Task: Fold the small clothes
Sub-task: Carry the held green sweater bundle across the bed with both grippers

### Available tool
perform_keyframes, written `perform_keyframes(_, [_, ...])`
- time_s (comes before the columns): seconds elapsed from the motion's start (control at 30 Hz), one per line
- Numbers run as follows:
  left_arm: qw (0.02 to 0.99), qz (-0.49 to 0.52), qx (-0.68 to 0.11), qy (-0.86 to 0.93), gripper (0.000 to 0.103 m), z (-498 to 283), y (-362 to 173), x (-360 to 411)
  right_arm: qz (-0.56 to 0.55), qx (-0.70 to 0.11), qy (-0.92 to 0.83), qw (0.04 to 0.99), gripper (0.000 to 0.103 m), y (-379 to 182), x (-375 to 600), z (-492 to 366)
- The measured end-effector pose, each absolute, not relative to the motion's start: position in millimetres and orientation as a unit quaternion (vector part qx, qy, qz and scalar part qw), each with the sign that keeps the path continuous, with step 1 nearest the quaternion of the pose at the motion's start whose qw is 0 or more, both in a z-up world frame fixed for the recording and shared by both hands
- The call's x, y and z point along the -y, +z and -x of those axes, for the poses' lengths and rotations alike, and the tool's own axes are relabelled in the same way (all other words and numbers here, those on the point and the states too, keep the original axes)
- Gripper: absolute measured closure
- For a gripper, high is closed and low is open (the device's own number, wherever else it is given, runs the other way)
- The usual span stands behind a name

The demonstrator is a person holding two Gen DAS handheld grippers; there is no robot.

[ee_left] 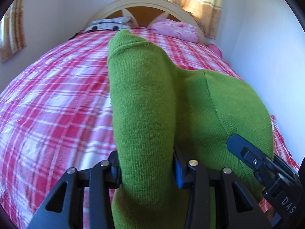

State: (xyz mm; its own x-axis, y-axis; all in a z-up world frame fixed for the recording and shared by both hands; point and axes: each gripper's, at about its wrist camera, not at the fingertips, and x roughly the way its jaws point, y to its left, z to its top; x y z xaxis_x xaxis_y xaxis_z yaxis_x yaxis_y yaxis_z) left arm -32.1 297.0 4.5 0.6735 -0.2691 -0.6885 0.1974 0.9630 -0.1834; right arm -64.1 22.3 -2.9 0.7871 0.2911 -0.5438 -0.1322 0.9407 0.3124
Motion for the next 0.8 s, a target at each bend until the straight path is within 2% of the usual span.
perform_keyframes(0.47, [0.923,0.069,-0.376,-0.037,0.061,40.9,-2.7,-389.4,-0.114,-0.322,0.192,0.920,0.074,-13.6,-120.4,45.4])
perform_keyframes(0.8, [0.922,0.084,-0.379,-0.014,0.061,33.9,-12.5,-421.1,-0.103,-0.330,0.213,0.914,0.074,-21.6,-158.5,23.6])
